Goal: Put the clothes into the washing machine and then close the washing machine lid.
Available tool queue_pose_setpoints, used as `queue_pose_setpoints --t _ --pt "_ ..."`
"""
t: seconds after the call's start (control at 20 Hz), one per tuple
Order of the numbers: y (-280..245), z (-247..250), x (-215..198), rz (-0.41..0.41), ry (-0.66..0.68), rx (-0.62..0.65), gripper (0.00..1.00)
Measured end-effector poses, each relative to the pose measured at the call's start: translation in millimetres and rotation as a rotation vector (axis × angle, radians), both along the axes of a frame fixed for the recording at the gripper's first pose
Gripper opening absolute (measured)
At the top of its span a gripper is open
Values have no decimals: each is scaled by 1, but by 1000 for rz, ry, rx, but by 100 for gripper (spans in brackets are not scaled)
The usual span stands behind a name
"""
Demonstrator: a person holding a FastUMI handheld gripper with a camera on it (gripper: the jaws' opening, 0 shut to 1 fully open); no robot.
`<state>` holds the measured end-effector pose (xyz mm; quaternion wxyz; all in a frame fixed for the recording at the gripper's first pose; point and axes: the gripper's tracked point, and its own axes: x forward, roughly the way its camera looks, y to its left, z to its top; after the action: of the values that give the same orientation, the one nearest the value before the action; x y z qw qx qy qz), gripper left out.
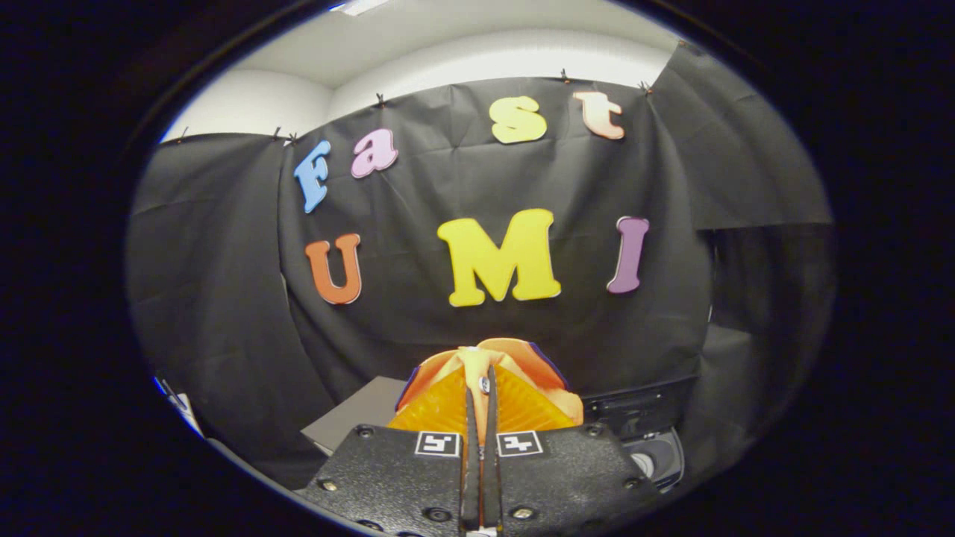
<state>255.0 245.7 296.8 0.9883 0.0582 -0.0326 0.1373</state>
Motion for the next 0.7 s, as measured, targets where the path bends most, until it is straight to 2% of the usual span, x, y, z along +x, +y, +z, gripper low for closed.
queue_pose_setpoints --t 0.35,0.7 --pt "-89 11 4 -114 -12 12 5" --pt "-140 -48 71 -126 109 -2 5"
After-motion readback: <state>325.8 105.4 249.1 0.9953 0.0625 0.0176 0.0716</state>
